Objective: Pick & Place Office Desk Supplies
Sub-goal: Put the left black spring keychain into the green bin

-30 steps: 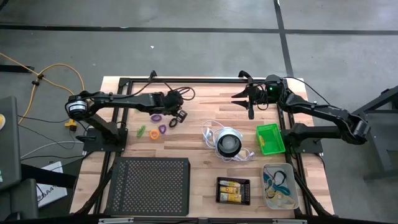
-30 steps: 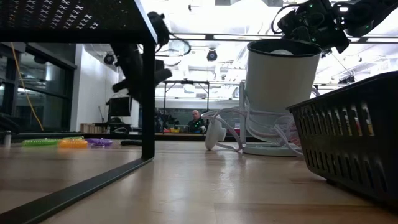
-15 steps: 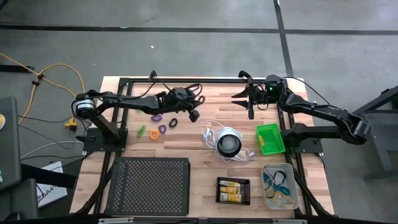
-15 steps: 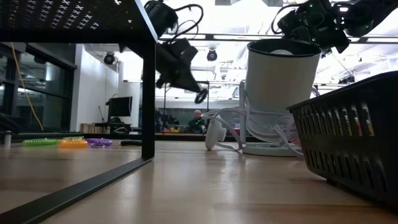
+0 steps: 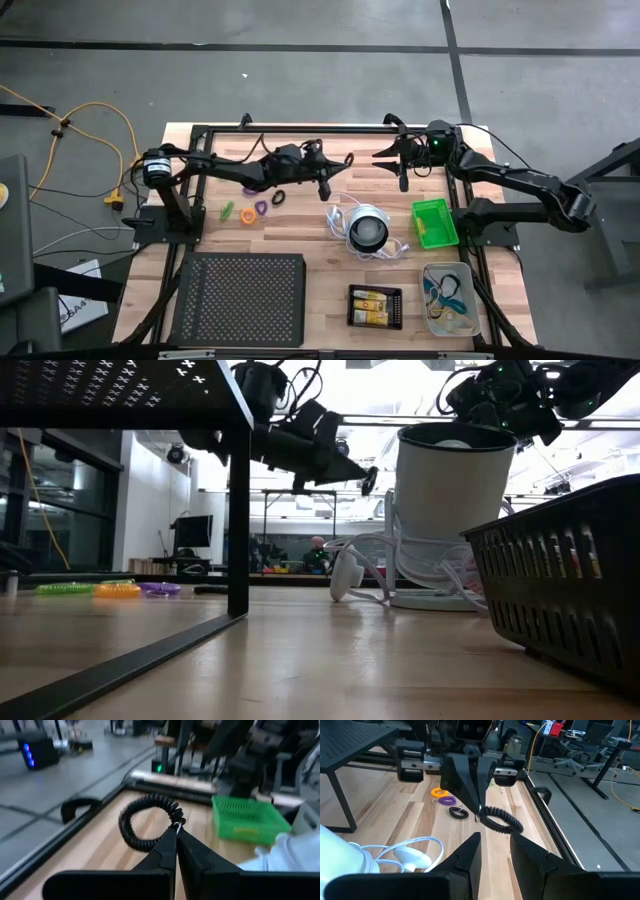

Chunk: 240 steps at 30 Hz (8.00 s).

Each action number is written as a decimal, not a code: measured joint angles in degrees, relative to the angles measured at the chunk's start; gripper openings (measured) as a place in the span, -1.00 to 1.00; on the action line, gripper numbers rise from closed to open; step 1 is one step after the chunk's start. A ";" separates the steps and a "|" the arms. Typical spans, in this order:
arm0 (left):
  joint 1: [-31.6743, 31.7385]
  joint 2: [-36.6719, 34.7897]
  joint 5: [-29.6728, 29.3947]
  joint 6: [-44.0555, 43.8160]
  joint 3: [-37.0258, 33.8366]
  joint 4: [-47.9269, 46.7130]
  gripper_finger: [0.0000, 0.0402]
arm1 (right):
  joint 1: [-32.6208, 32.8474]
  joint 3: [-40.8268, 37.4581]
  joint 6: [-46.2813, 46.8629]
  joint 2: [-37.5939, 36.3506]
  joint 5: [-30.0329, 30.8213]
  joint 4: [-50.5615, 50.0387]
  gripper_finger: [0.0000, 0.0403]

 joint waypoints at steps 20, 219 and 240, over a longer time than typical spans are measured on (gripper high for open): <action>-1.91 0.11 5.50 -1.68 0.04 10.30 -1.00 | 0.00 0.00 0.00 0.00 0.00 0.00 -0.54; -2.55 0.07 5.81 -2.64 -0.01 15.03 -0.75 | 11.60 -0.02 25.27 -22.71 29.03 -35.75 -0.87; -2.55 0.07 5.81 -1.71 -0.01 11.64 -0.75 | 18.19 -0.02 56.94 -21.23 22.10 -59.78 -0.88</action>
